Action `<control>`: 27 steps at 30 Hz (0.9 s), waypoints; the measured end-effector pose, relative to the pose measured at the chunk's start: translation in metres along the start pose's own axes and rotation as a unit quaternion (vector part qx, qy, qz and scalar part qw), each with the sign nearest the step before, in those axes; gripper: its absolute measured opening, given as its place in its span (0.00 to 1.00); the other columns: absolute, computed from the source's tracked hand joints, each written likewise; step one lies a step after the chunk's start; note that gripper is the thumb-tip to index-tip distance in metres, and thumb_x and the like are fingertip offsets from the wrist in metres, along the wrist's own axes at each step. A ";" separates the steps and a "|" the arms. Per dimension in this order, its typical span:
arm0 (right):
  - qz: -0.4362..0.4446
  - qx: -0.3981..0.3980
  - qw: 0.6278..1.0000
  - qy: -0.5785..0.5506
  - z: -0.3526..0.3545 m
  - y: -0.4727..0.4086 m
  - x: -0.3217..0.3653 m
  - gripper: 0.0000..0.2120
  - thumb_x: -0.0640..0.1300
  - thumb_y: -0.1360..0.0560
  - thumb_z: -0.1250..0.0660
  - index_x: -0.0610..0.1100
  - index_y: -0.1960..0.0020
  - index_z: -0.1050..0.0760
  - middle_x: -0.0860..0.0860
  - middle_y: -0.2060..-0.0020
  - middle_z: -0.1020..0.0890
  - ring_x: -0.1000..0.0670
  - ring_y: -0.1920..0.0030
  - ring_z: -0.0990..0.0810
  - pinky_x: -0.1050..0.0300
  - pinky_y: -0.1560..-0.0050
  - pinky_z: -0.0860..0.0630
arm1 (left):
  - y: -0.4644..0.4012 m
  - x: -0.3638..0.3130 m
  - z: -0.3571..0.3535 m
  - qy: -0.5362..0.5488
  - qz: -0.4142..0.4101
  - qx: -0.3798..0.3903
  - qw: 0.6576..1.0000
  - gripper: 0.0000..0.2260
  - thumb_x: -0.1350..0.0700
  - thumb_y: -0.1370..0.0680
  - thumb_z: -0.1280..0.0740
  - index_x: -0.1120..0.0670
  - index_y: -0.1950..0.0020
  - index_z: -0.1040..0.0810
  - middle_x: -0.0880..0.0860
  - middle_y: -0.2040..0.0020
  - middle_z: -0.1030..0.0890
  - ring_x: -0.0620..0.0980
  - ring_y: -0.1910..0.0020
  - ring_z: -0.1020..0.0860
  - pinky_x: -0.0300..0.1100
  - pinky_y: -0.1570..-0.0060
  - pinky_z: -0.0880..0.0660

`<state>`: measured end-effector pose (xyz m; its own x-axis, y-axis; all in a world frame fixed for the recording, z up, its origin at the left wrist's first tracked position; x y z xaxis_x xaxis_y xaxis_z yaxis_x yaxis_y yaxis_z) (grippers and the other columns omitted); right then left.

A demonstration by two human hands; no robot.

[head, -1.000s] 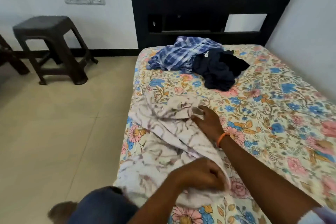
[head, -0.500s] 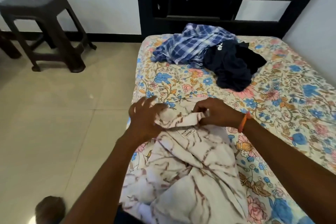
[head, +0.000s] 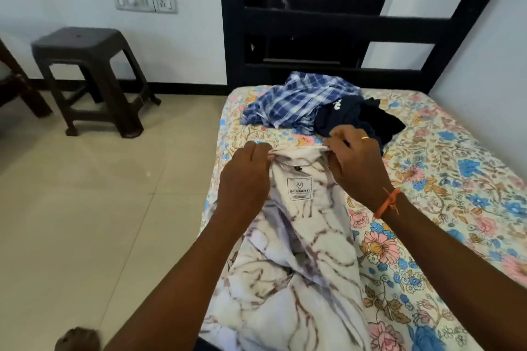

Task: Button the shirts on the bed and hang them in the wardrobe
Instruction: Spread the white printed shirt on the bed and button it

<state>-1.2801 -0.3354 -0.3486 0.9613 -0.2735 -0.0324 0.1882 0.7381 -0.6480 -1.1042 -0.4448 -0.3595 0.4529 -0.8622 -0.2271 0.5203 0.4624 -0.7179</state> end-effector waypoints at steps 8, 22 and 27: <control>-0.052 -0.082 0.994 0.054 0.075 -0.034 -0.017 0.16 0.41 0.23 0.43 0.36 0.45 0.21 0.39 0.59 0.17 0.37 0.62 0.20 0.49 0.63 0.25 | -0.047 -0.027 0.052 -0.178 -0.114 0.080 0.974 0.19 0.46 0.35 0.20 0.56 0.58 0.23 0.53 0.64 0.23 0.53 0.71 0.24 0.39 0.78 0.40; -0.189 -0.166 0.962 0.102 0.247 -0.115 -0.065 0.06 0.39 0.19 0.43 0.37 0.45 0.30 0.36 0.59 0.19 0.33 0.61 0.19 0.51 0.67 0.33 | -0.147 -0.047 0.200 0.117 0.174 -0.032 0.977 0.16 0.52 0.25 0.30 0.52 0.71 0.26 0.49 0.74 0.27 0.47 0.73 0.26 0.38 0.74 0.39; -0.214 -0.194 0.954 0.084 0.333 -0.135 -0.059 0.10 0.40 0.18 0.44 0.34 0.47 0.28 0.33 0.55 0.20 0.32 0.55 0.19 0.52 0.61 0.35 | -0.176 -0.076 0.272 0.139 0.199 -0.089 0.966 0.22 0.40 0.29 0.28 0.55 0.72 0.27 0.52 0.73 0.25 0.49 0.71 0.24 0.40 0.73 0.34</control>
<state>-1.2954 -0.2134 -0.0061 0.7614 -0.6175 0.1972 0.4355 0.2619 -0.8613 -1.0331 -0.4046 -0.0372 0.3673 -0.6574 -0.6579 0.2014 0.7468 -0.6338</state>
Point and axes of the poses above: each hand's wrist, its own y-axis away from the middle knuckle, its own z-axis out of the back of the hand, x = y × z, the point moved 6 cm from there along -y, towards the middle knuckle
